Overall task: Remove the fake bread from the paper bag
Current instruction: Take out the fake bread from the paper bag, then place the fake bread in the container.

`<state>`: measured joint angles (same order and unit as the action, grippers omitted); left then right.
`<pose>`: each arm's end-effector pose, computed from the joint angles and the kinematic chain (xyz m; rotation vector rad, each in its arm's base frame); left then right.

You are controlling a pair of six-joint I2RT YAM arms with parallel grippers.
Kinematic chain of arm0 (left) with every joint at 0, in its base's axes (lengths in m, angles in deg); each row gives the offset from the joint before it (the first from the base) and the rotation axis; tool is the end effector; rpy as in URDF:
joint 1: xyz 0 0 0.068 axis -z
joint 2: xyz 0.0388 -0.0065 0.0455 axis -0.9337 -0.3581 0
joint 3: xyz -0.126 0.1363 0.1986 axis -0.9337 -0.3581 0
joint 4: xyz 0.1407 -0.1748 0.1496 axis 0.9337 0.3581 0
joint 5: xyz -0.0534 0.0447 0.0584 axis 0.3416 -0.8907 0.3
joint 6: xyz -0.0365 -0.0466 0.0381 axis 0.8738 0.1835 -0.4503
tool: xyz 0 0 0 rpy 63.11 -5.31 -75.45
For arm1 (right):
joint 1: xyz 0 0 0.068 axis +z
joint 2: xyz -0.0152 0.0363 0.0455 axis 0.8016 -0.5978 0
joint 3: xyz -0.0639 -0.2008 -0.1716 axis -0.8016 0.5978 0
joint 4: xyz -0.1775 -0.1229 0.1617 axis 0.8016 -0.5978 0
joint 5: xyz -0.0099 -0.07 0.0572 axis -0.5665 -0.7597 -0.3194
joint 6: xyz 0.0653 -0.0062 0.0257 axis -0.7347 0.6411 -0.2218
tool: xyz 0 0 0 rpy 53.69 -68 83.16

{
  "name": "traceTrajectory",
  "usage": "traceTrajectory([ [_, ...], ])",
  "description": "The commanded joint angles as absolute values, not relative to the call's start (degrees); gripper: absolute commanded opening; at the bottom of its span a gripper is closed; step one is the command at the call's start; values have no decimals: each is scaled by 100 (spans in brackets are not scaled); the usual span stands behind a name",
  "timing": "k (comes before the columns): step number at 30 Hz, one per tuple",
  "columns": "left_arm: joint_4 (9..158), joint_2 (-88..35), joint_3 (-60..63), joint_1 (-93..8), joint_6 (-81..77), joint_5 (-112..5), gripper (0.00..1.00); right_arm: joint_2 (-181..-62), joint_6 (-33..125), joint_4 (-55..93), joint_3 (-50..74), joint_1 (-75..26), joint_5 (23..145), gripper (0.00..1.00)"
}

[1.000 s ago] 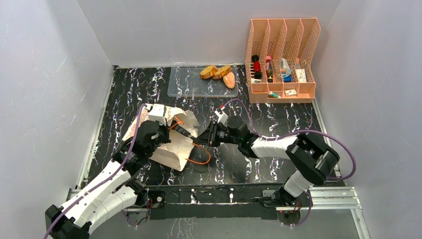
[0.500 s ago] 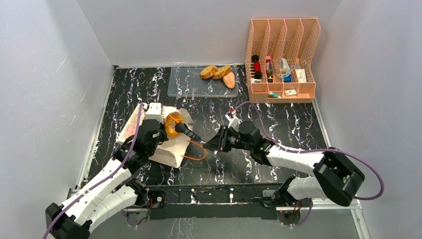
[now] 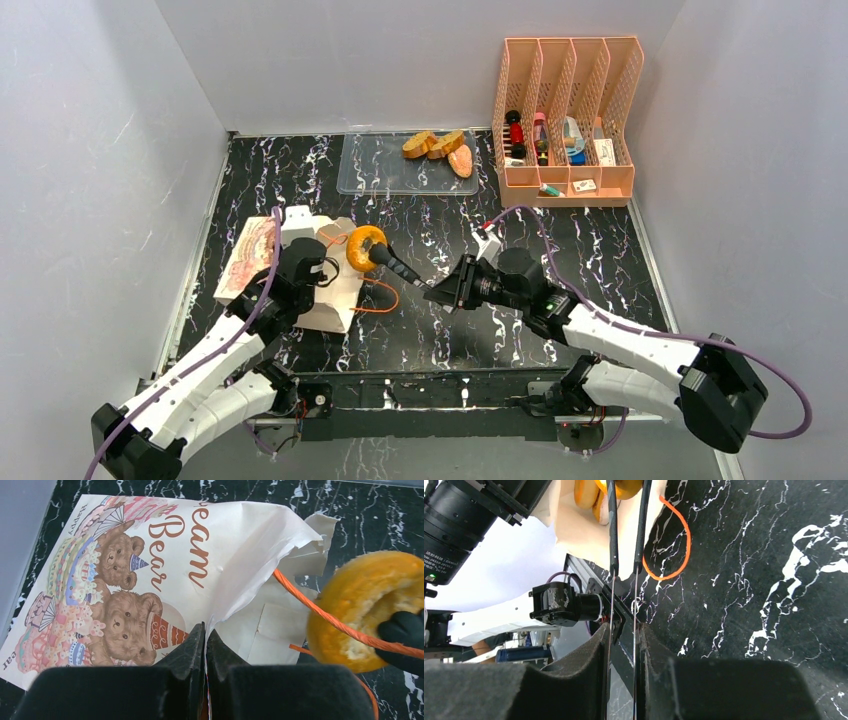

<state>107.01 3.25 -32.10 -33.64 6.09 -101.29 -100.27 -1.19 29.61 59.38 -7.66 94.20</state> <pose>0.1843 -0.0860 0.2737 -0.1448 1.9424 0.0799 0.1657 0.1944 0.2126 -0.0724 2.2204 1.3736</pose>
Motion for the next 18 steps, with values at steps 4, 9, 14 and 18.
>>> traceTrajectory([
  [4, 11327, 300, -2879, -3355, 938, -10861, 0, -9618, -154, 2744, 5640, -802, 8868, 0],
  [9, 11373, 460, -2930, -3360, 985, -10784, 0, -9768, -119, 2690, 5427, -866, 8440, 0],
  [14, 11239, 616, -3006, -3359, 984, -10567, 0, -10521, -58, 3163, 5151, -1176, 8489, 0],
  [18, 11147, 653, -3030, -3357, 917, -10497, 0, -11536, 48, 3543, 4590, -1588, 8679, 0],
])
